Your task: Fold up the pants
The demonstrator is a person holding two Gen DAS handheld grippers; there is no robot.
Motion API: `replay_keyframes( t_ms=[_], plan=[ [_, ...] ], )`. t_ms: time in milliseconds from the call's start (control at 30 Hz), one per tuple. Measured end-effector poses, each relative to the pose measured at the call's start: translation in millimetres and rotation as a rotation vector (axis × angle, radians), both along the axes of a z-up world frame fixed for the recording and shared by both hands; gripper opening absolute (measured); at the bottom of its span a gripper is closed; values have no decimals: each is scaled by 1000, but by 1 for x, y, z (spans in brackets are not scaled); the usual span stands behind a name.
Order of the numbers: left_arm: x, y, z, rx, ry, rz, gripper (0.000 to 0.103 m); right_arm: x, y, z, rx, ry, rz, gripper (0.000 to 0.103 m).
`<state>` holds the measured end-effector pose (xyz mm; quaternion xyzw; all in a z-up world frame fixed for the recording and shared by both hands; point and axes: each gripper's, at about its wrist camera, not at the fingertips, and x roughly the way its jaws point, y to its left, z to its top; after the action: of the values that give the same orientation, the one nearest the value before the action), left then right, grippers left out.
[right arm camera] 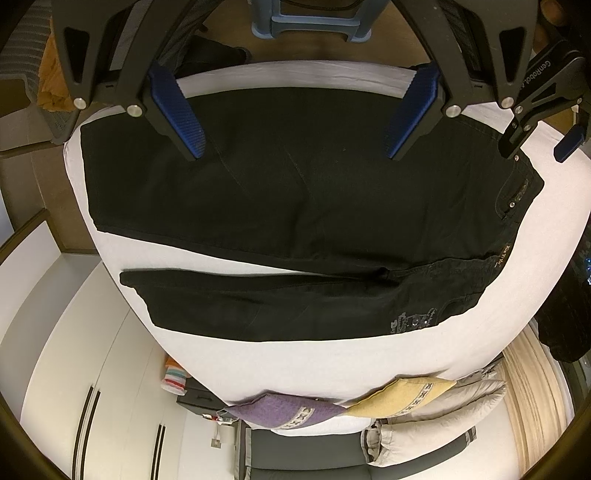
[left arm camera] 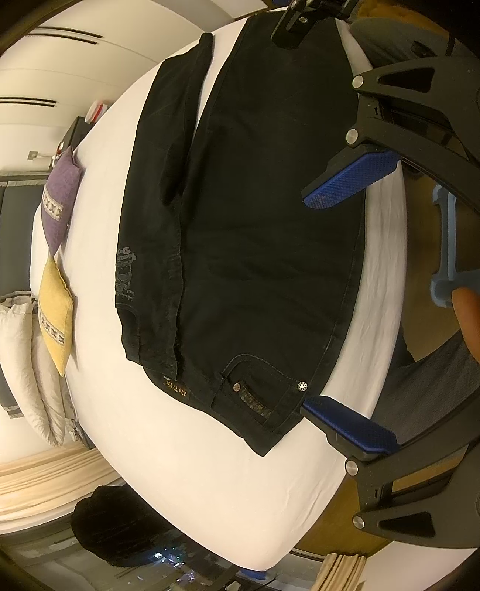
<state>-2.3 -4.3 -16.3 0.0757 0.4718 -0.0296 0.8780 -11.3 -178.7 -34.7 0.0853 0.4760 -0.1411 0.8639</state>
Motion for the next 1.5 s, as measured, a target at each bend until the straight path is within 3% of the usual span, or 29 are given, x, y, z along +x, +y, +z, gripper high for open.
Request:
replay_keyframes(
  t_ms=[400, 700, 867, 933, 1067, 1200, 1367, 1500],
  plan=[
    [9, 0, -10, 9, 27, 11, 103, 5, -7, -8, 25, 12, 2, 100],
    [27, 4, -24, 10, 50, 3, 103, 21, -22, -12, 118, -1, 76, 100],
    [60, 19, -23, -103, 64, -70, 103, 50, -48, -6, 188, -46, 190, 100],
    [88, 28, -22, -179, 70, -143, 103, 68, -62, 1, 199, -75, 235, 100],
    [145, 29, -16, -34, -14, -249, 103, 118, -93, 18, 207, -133, 330, 100],
    [235, 33, -5, 6, 4, -358, 103, 182, -114, 26, 193, -111, 453, 100],
    [356, 28, -23, 83, 94, -484, 103, 249, -123, 19, 87, -94, 657, 99],
    [427, 20, -42, 98, 150, -535, 103, 294, -136, 0, 71, -65, 722, 95]
  ],
)
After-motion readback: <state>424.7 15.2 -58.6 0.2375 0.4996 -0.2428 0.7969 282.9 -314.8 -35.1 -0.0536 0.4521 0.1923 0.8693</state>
